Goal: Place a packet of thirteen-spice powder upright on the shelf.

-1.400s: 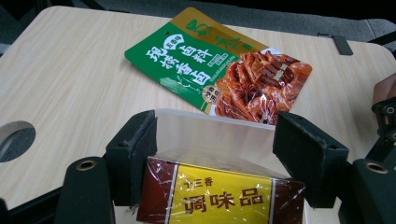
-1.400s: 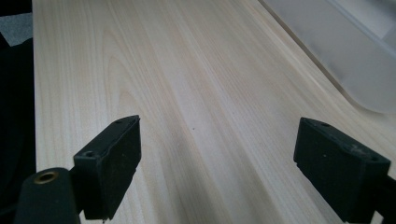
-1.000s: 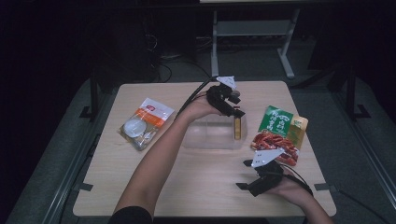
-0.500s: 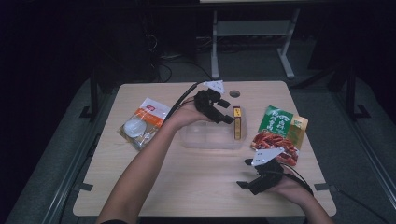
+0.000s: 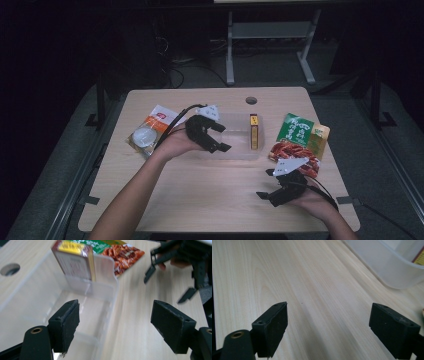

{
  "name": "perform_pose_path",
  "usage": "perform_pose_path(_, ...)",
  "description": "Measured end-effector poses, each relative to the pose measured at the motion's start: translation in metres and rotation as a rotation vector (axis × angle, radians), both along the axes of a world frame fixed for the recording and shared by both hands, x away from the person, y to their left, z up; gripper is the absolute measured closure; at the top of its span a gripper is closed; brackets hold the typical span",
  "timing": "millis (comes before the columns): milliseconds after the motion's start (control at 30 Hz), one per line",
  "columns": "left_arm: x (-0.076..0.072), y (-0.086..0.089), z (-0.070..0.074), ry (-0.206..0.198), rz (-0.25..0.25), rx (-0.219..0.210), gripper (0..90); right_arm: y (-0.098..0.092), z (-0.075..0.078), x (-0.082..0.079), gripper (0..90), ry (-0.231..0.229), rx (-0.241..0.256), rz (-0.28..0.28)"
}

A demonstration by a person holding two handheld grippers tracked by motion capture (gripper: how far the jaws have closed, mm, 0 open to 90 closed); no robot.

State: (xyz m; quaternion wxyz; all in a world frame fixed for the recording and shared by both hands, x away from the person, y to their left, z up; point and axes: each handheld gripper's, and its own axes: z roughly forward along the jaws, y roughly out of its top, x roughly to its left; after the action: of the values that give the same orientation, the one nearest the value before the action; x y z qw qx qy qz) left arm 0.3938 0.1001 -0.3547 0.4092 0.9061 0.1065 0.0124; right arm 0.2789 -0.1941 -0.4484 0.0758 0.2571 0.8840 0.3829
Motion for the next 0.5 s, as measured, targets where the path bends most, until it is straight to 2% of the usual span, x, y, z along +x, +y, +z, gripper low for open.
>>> perform_pose_path(67,-0.005,0.004,-0.002,0.002,0.006,-0.001,22.6,-0.001,0.0,0.0,15.1,-0.011,-0.001,-0.003)
perform_pose_path(100,-0.013,0.012,-0.007,-0.003,0.012,-0.002,22.6,-0.003,0.002,0.001,15.3,-0.007,0.003,-0.02)
perform_pose_path(167,-0.017,0.016,-0.009,-0.002,0.018,-0.007,22.6,-0.004,0.002,0.002,15.4,-0.012,0.003,-0.033)
perform_pose_path(200,-0.026,0.025,-0.015,0.003,0.024,-0.009,22.6,-0.005,0.003,0.002,15.4,-0.012,0.002,-0.04)
perform_pose_path(233,-0.026,0.025,-0.015,0.003,0.024,-0.009,22.6,-0.005,0.003,0.002,15.4,-0.012,0.002,-0.04)
perform_pose_path(267,-0.033,0.032,-0.021,0.011,0.039,-0.011,22.6,-0.007,0.003,0.004,18.0,-0.011,0.001,-0.055)
perform_pose_path(333,-0.035,0.035,-0.024,0.012,0.043,-0.014,22.6,-0.008,0.003,0.004,19.7,-0.015,0.001,-0.059)
perform_pose_path(367,-0.042,0.043,-0.03,0.02,0.056,-0.018,22.6,-0.01,0.003,0.006,23.9,-0.008,-0.009,-0.073)
perform_pose_path(433,-0.046,0.048,-0.033,0.027,0.067,-0.021,22.6,-0.011,0.003,0.006,25.2,-0.009,-0.013,-0.078)
perform_pose_path(500,-0.052,0.055,-0.039,0.026,0.08,-0.027,22.6,-0.013,0.004,0.008,30.8,-0.011,-0.015,-0.097)
